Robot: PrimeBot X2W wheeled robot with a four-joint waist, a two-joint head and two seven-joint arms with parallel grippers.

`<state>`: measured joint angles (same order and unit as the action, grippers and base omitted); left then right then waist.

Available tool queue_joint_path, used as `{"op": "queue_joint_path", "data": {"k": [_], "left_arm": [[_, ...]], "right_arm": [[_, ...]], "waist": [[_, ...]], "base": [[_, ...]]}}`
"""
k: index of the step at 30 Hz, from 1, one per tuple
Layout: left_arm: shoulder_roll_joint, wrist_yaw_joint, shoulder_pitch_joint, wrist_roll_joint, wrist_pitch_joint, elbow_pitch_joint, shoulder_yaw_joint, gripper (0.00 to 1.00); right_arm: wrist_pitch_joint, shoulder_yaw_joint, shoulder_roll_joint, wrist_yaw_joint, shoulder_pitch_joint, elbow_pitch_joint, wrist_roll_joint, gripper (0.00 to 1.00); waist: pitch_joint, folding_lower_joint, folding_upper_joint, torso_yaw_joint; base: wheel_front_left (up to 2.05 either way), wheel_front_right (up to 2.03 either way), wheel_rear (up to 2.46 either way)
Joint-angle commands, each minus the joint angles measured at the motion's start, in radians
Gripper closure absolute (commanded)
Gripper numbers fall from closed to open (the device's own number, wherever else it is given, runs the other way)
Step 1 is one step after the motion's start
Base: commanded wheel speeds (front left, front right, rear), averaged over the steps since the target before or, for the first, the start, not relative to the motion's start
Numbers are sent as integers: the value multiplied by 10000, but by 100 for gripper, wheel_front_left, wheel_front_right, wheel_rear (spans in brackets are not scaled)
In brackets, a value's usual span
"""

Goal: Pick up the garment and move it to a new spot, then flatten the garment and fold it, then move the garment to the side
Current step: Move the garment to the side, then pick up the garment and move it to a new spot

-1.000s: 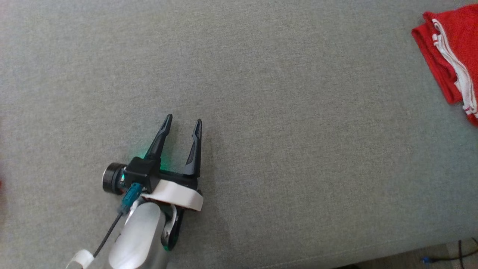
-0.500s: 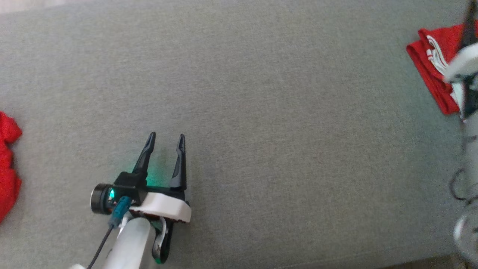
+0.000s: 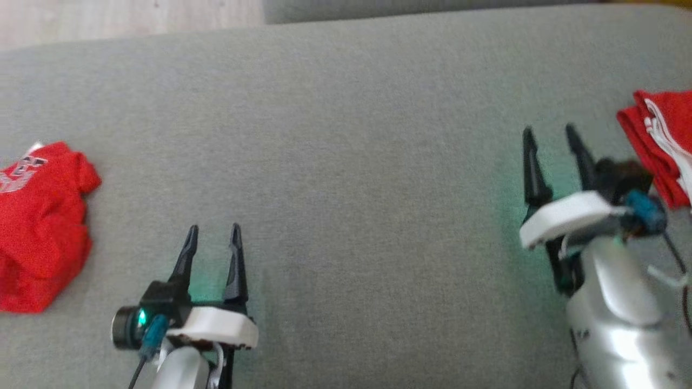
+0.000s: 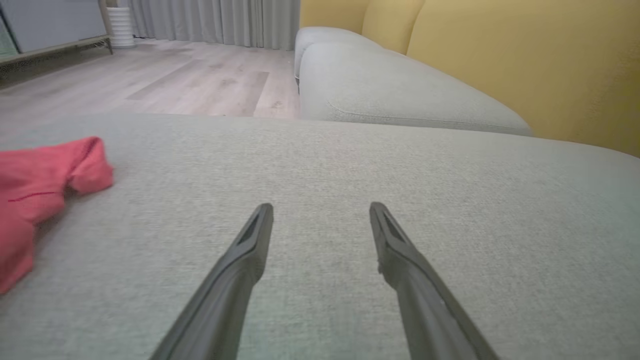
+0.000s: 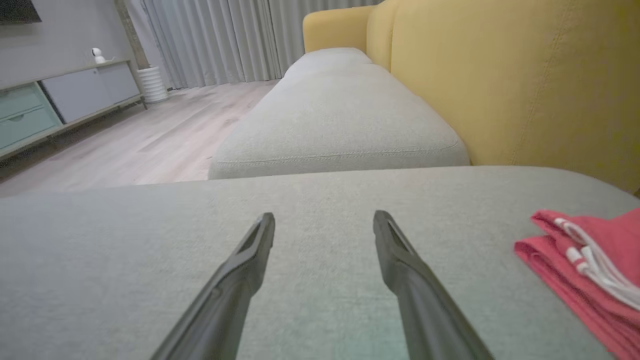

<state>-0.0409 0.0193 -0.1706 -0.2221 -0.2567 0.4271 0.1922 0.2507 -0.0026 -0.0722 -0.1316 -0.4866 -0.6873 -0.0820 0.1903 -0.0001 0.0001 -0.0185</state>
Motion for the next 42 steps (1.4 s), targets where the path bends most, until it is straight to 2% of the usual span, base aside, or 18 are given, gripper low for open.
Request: {"op": "queue_joint_path", "data": {"k": [1,12,19,28,34,42], "left_arm": [[-93,69,-10,-83,-51,-336,-394,0],[-93,17,924,-15,-51,-365,-973,0],[-93,-21,1362,15,-51,-403,-1009,0],[-93,-52,1281,11,-51,-442,-756,0],[-93,118,1100,-223,-51,-412,-505,0],[-93,306,1259,-450,-51,-367,-604,0]], "right_arm": [[109,276,104,9,103,413,-150,0],[110,955,215,9,2287,1108,-1299,0],[110,1259,218,9,2766,1066,-1609,0],[110,1406,219,9,2737,971,-1644,0],[110,1597,219,9,2748,909,-1521,0],[110,2219,219,9,2712,921,-1532,0]], "waist": [[-264,1,-1,203],[-1182,1,-1,347],[-1550,1,-1,321],[-1470,1,-1,545],[-1293,1,-1,1513],[-1098,1,-1,3611]], "base": [[0,0,0],[0,0,0],[0,0,0],[0,0,0],[0,0,0],[0,0,0]]}}
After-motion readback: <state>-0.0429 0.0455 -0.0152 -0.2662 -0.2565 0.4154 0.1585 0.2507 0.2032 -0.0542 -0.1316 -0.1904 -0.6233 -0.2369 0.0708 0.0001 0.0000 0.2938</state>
